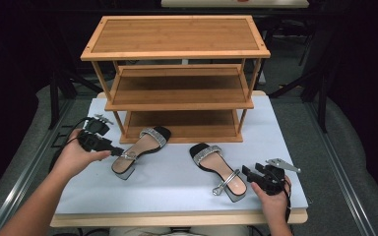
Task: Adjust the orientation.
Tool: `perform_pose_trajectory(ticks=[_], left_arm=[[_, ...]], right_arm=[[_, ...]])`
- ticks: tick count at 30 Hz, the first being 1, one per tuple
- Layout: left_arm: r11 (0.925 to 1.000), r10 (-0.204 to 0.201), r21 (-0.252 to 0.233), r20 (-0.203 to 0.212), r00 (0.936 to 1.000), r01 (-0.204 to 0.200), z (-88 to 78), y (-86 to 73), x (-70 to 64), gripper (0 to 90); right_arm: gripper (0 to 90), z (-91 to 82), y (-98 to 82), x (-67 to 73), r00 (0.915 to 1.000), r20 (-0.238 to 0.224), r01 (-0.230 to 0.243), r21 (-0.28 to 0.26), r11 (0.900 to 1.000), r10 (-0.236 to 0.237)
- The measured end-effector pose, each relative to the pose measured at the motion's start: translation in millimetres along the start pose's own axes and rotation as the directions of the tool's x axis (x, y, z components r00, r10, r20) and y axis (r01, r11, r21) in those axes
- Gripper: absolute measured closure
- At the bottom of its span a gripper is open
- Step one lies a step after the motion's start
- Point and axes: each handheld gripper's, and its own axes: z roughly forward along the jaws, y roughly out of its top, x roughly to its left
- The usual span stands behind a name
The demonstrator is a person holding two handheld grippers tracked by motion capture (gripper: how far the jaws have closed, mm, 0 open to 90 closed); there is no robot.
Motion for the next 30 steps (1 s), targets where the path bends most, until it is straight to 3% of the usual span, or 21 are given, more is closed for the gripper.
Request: perform_pose_trajectory(ticks=[5, 6, 7, 9, 12, 17, 24, 26, 30], left_arm=[[0.9972, 0.021, -0.072, 0.04, 0.999, -0.018, -0.9, -36.2, 8.4, 37.0], [0.9972, 0.021, -0.072, 0.04, 0.999, -0.018, -0.9, -36.2, 8.4, 37.0], [0.9955, 0.031, -0.091, 0.063, 0.9975, -0.026, 3.0, -48.8, 9.0, 37.0], [0.9941, 0.043, -0.103, 0.073, 0.9964, -0.035, 9.1, -59.5, 7.7, 36.8], [0.9948, 0.054, -0.091, 0.087, 0.9948, -0.046, 24.7, -71.9, 5.2, 34.8], [0.9933, 0.077, -0.095, 0.115, 0.9903, -0.066, 48.6, -79.3, 1.0, 33.3], [0.991, 0.084, -0.111, 0.083, 0.9929, -0.075, 64.1, -77.8, -5.5, 36.9], [0.9869, 0.084, -0.146, 0.101, 0.9913, -0.069, 65.8, -77.4, -11.9, 36.8], [0.9763, 0.12, -0.194, 0.122, 0.9852, -0.095, 74.1, -78.6, -28.3, 36.2]], right_arm=[[38.3, 0.4, 0.0, -0.5, 1.0, 0.003, -0.003, -0.015, 1.0, 0.003], [38.3, 0.1, 0.1, -0.5, 1.0, 0.004, -0.006, -0.016, 1.0, 0.006], [38.3, -0.2, 0.1, -0.7, 0.9999, 0.006, -0.009, -0.018, 1.0, 0.009], [38.3, -0.3, 0.0, -0.7, 0.9999, 0.005, -0.012, -0.019, 1.0, 0.012], [38.3, -0.6, 0.2, -0.9, 0.9999, 0.007, -0.012, -0.005, 1.0, 0.012], [38.3, 0.1, -0.1, -0.3, 0.9999, 0.006, -0.008, -0.005, 1.0, 0.008], [38.3, -0.7, 0.1, -1.2, 0.9999, 0.01, -0.013, 0.006, 1.0, 0.012], [38.3, 0.1, -0.2, -1.6, 0.9999, 0.005, -0.015, -0.004, 1.0, 0.015], [38.3, 0.3, 0.1, -1.4, 0.9999, 0.008, -0.009, 0.004, 1.0, 0.009]])
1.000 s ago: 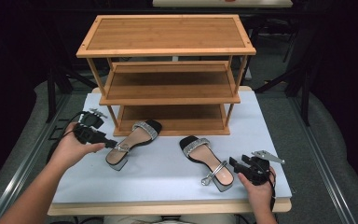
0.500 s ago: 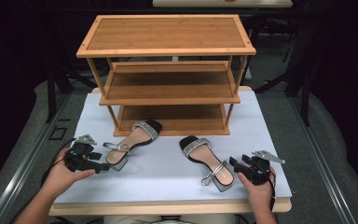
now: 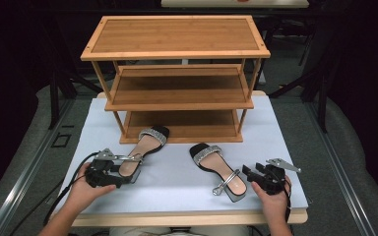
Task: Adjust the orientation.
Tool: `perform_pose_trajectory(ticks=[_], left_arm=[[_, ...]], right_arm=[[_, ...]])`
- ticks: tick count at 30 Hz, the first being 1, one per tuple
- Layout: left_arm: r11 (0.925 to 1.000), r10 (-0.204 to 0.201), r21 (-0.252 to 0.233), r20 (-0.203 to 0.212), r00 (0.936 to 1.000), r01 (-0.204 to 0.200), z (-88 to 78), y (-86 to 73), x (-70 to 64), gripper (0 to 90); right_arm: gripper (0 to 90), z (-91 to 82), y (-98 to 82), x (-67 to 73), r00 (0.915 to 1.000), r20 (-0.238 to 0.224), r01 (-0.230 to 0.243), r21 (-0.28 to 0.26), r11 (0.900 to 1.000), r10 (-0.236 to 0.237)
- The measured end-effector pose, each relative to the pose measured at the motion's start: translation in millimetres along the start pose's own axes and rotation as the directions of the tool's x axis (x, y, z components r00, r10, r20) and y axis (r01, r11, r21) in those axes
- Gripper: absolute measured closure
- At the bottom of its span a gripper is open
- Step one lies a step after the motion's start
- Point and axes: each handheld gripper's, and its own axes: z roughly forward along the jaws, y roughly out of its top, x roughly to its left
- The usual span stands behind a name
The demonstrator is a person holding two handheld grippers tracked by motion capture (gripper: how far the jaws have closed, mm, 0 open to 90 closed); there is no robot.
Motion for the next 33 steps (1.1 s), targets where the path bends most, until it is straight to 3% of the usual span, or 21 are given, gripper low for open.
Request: perform_pose_trajectory(ticks=[1, 3, 10, 21, 24, 27, 33], left_arm=[[0.9998, 0.014, -0.015, 0.02, 0.9997, -0.013, 5.3, -1.2, -4.7, 34.9], [0.9996, 0.022, -0.015, 0.015, 0.9996, -0.022, 10.9, -1.8, -9.3, 31.4], [0.9992, 0.004, -0.039, -0.014, 0.9999, -0.005, 29.9, -3.5, -16.1, 29.4], [0.9988, 0.002, -0.049, -0.033, 0.9994, -0.004, 23.8, -1.8, -19.3, 30.8], [0.9989, 0.017, -0.042, -0.054, 0.9984, -0.019, 17.0, 8.0, -24.6, 31.0], [0.9995, -0.018, -0.026, -0.053, 0.9985, 0.017, 15.3, 18.8, -29.2, 31.0], [0.996, -0.084, -0.038, -0.075, 0.9936, 0.081, 31.5, 37.3, -36.0, 31.2]], right_arm=[[38.4, 0.0, 0.0, 0.1, 1.0, 0.0, 0.0, -0.001, 1.0, 0.0], [38.3, -0.3, 0.1, 0.1, 1.0, 0.001, 0.003, 0.003, 1.0, -0.003], [38.3, 1.0, -0.2, -0.1, 1.0, -0.005, -0.003, -0.005, 1.0, 0.003], [38.4, 1.1, -0.2, -0.3, 1.0, -0.007, -0.005, -0.005, 1.0, 0.005], [38.4, 1.4, -0.2, -0.4, 1.0, -0.006, -0.004, -0.003, 1.0, 0.004], [38.4, 1.5, -0.2, -0.3, 1.0, -0.006, -0.004, -0.004, 1.0, 0.004], [38.4, 1.1, -0.2, -0.2, 1.0, -0.007, -0.004, -0.005, 1.0, 0.004]])
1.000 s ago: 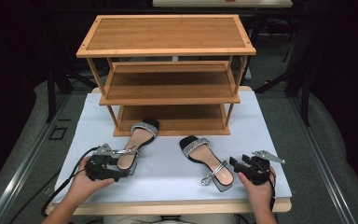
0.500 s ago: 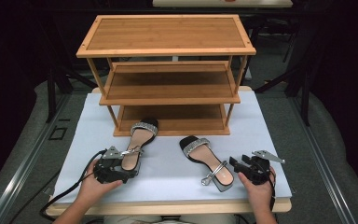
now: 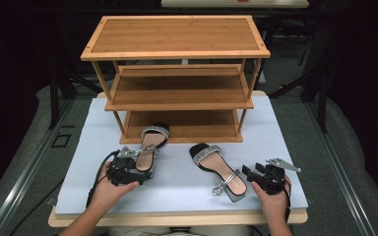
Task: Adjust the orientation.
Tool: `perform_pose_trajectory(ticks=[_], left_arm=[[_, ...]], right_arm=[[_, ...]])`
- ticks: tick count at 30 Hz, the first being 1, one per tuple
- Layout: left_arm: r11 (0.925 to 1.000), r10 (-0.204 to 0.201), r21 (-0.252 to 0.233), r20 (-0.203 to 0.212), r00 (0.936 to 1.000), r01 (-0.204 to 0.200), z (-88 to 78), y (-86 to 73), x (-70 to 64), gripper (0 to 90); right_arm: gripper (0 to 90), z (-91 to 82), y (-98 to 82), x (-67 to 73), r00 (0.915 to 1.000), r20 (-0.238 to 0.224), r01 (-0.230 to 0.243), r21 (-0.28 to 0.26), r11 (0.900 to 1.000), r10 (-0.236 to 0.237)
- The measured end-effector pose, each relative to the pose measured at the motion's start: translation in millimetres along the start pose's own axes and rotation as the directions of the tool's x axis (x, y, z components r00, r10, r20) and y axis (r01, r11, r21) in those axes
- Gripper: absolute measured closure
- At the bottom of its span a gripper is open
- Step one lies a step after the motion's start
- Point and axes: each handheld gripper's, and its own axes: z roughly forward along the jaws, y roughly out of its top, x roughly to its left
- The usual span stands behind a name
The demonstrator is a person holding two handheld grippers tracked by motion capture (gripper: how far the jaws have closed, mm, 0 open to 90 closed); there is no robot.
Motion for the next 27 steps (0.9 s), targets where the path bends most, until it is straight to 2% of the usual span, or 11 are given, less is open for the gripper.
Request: perform_pose_trajectory(ticks=[4, 5, 7, 8, 11, 13, 16, 17, 18, 23, 27], left_arm=[[0.9994, -0.032, -0.013, -0.016, 0.9994, 0.032, 10.9, 14.7, -1.1, 31.2], [0.9977, -0.063, -0.026, -0.017, 0.9979, 0.063, 15.6, 20.5, -0.5, 31.2], [0.9962, -0.08, -0.036, -0.014, 0.9967, 0.08, 17.6, 23.2, 0.3, 31.3], [0.9945, -0.1, -0.035, -0.025, 0.9947, 0.099, 25.6, 30.9, 1.0, 31.4], [0.9947, -0.101, -0.025, -0.063, 0.9929, 0.099, 36.8, 39.6, -0.2, 31.5], [0.9933, -0.113, -0.029, -0.064, 0.9915, 0.111, 40.7, 42.9, 0.3, 31.5], [0.9904, -0.133, -0.046, -0.064, 0.989, 0.13, 48.6, 58.0, 8.1, 31.5], [0.9917, -0.126, -0.037, -0.072, 0.9895, 0.123, 49.9, 61.8, 11.5, 31.6], [0.9901, -0.137, -0.039, -0.072, 0.9879, 0.134, 51.6, 65.3, 15.3, 31.8], [0.9914, -0.129, -0.032, -0.071, 0.9891, 0.127, 61.1, 73.9, 29.6, 32.3], [0.9903, -0.138, -0.032, -0.09, 0.9864, 0.136, 68.6, 76.0, 36.6, 33.2]], right_arm=[[38.4, -0.3, 0.1, -0.4, 1.0, -0.005, -0.002, 0.004, 1.0, 0.002], [38.3, -0.1, 0.1, -0.5, 1.0, -0.006, -0.004, 0.003, 1.0, 0.004], [38.3, -0.1, 0.2, -0.6, 0.9999, -0.007, -0.007, 0.004, 1.0, 0.007], [38.4, 0.1, 0.1, -0.7, 0.9999, -0.011, -0.009, 0.001, 1.0, 0.009], [38.4, 0.2, 0.2, -1.0, 0.9999, -0.013, -0.008, 0.002, 1.0, 0.008], [38.4, 0.1, 0.2, -1.0, 0.9999, -0.014, -0.009, 0.002, 1.0, 0.009], [38.4, -0.4, 0.3, -1.0, 0.9999, -0.013, -0.008, 0.008, 1.0, 0.008], [38.4, -0.5, 0.4, -1.1, 0.9999, -0.013, -0.008, 0.009, 1.0, 0.008], [38.4, 0.1, 0.2, -1.3, 0.9998, -0.017, -0.009, 0.0, 1.0, 0.009], [38.4, -0.7, 0.7, -1.7, 0.9997, -0.023, -0.005, 0.017, 1.0, 0.005], [38.4, -0.6, 0.7, -1.8, 0.9997, -0.023, -0.005, 0.017, 1.0, 0.006]])
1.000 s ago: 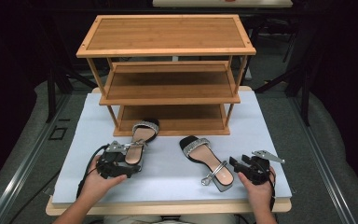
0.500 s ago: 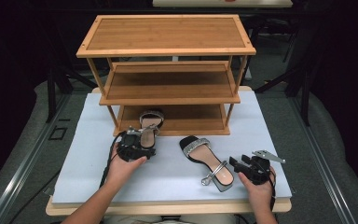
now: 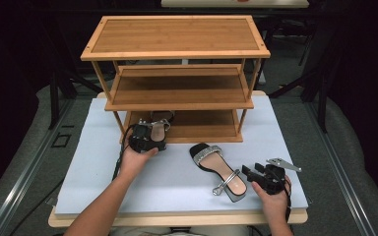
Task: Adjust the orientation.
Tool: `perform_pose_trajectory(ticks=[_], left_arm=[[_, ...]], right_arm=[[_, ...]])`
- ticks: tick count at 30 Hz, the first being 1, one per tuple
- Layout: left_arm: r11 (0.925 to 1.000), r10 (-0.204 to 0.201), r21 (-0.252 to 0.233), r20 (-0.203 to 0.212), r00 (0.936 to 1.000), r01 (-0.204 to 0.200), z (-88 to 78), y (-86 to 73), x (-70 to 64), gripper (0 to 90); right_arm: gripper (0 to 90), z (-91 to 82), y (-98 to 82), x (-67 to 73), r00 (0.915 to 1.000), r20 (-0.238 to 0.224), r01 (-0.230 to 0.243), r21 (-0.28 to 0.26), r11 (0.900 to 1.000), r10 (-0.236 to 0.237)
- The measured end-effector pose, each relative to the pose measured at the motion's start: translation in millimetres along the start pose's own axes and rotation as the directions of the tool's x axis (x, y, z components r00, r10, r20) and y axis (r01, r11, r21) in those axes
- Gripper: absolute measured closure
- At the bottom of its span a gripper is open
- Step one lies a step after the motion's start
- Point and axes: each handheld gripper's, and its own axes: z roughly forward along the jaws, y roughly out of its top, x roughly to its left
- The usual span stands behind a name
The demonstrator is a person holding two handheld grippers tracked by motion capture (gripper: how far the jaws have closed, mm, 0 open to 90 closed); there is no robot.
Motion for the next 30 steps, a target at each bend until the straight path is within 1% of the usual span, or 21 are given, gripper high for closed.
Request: perform_pose_trajectory(ticks=[2, 5, 8, 10, 12, 13, 14, 16, 18, 19, 20, 21, 22, 25, 26, 29, 30], left_arm=[[1.0, -0.002, -0.008, 0.001, 1.0, 0.002, 1.9, 1.1, 2.2, 33.3], [0.9999, 0.01, -0.002, 0.003, 0.9999, -0.01, 3.3, 2.6, 2.6, 33.1], [0.9999, 0.01, 0.006, -0.003, 0.9999, -0.01, 3.5, 1.6, 2.2, 33.1], [1.0, 0.004, 0.001, -0.004, 1.0, -0.004, 3.6, 1.2, 2.4, 33.1], [1.0, 0.003, -0.002, -0.007, 1.0, -0.003, 1.8, 0.3, 1.5, 33.3], [1.0, 0.003, -0.005, -0.001, 1.0, -0.003, -0.7, -0.5, 0.9, 33.9], [1.0, 0.002, -0.004, 0.008, 1.0, -0.002, -4.4, -1.1, 0.4, 33.7], [0.9999, -0.001, -0.011, 0.021, 0.9998, 0.001, -14.4, -4.0, -0.2, 33.6], [0.9997, -0.006, -0.025, 0.041, 0.9992, 0.007, -27.0, -9.0, 0.3, 33.6], [0.9994, -0.014, -0.031, 0.057, 0.9983, 0.016, -34.0, -12.5, 0.6, 33.8], [0.9992, -0.011, -0.038, 0.07, 0.9975, 0.013, -40.8, -16.6, 1.0, 34.0], [0.999, -0.005, -0.043, 0.078, 0.997, 0.009, -47.9, -21.6, 1.2, 34.3], [0.9987, -0.005, -0.05, 0.083, 0.9965, 0.009, -54.6, -27.1, 1.5, 35.1], [0.9981, -0.011, -0.059, 0.103, 0.9946, 0.017, -74.0, -44.5, 5.4, 36.4], [0.9978, -0.01, -0.064, 0.11, 0.9939, 0.018, -80.0, -50.7, 7.6, 36.6], [0.9966, -0.013, -0.079, 0.113, 0.9936, 0.022, -95.8, -70.1, 15.9, 38.1], [0.9962, -0.016, -0.084, 0.112, 0.9936, 0.025, -99.9, -76.6, 18.6, 38.8]], right_arm=[[38.4, 0.0, 0.0, -0.1, 1.0, 0.0, 0.001, -0.001, 1.0, -0.001], [38.5, 0.1, 0.1, 0.0, 1.0, -0.002, 0.001, 0.0, 1.0, -0.001], [38.5, 0.2, 0.1, 0.0, 1.0, -0.002, 0.0, 0.001, 1.0, 0.0], [38.4, -0.1, 0.1, 0.0, 1.0, -0.002, 0.001, -0.002, 1.0, -0.001], [38.4, -0.2, 0.0, -0.1, 1.0, -0.001, 0.0, -0.003, 1.0, 0.0], [38.4, -0.2, 0.0, -0.1, 1.0, -0.002, -0.001, -0.002, 1.0, 0.001], [38.5, 0.9, -0.4, -0.2, 1.0, -0.006, -0.004, -0.017, 1.0, 0.004], [38.4, 0.4, -0.2, -0.4, 1.0, -0.005, -0.004, -0.01, 1.0, 0.004], [38.4, 1.1, -0.6, -0.4, 1.0, -0.005, -0.005, -0.026, 1.0, 0.005], [38.4, 0.1, -0.2, -0.4, 1.0, -0.003, -0.002, -0.012, 1.0, 0.002], [38.4, 0.3, -0.4, -0.1, 1.0, 0.0, -0.001, -0.016, 1.0, 0.001], [38.4, -0.2, -0.2, 0.2, 1.0, 0.003, 0.0, -0.009, 1.0, 0.0], [38.4, 0.3, -0.4, 0.4, 1.0, 0.001, 0.001, -0.018, 1.0, -0.001], [38.4, -0.6, 0.0, 1.2, 1.0, 0.006, 0.005, -0.015, 1.0, -0.005], [38.4, 0.0, 0.0, 1.7, 1.0, 0.006, 0.006, -0.027, 1.0, -0.006], [38.4, -3.0, 1.9, 3.3, 0.9998, 0.015, 0.014, -0.015, 1.0, -0.013], [38.4, -3.2, 2.3, 3.8, 0.9998, 0.015, 0.016, -0.025, 1.0, -0.016]])
